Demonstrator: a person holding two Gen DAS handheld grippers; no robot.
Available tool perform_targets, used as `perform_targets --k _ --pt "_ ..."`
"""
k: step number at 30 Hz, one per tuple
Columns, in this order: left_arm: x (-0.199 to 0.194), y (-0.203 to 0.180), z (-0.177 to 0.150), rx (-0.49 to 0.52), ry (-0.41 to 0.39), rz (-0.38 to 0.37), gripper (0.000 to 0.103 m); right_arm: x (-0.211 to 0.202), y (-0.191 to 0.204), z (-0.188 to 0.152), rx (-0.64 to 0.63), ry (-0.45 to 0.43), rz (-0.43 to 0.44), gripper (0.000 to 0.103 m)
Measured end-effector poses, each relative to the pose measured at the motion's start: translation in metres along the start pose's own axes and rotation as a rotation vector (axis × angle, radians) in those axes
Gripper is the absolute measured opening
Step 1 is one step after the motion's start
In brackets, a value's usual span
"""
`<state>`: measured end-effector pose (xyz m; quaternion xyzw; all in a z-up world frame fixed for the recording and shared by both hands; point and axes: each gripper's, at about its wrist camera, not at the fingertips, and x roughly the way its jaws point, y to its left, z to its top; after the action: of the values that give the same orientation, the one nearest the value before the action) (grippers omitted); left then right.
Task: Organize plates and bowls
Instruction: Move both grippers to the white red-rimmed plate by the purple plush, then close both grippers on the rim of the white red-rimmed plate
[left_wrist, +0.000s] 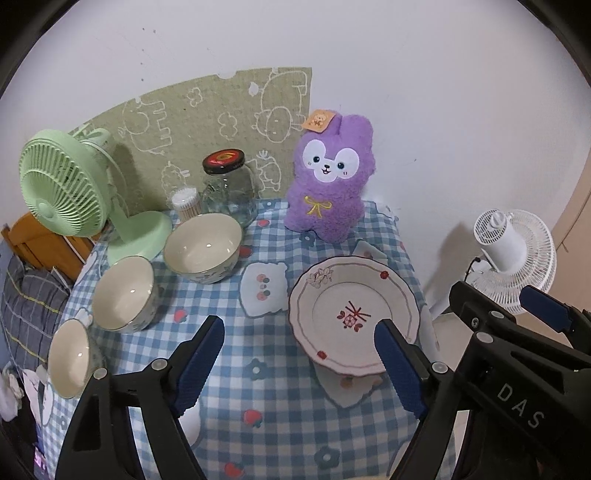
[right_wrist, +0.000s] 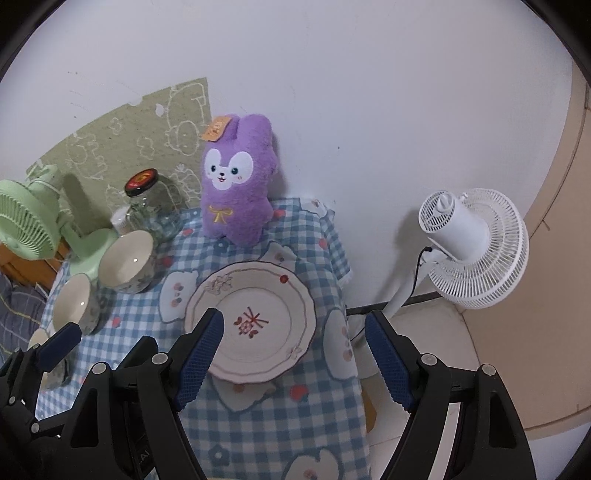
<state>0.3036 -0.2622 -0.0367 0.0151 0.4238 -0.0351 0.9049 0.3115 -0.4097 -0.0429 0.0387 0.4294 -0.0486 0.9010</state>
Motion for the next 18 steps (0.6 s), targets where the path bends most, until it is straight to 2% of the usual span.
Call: perform_targets --k 18 --pt "0.074 -0.016 0.009 -0.011 0.044 0.064 0.082 0.079 -0.008 0.010 -0.027 0.054 0.034 0.081"
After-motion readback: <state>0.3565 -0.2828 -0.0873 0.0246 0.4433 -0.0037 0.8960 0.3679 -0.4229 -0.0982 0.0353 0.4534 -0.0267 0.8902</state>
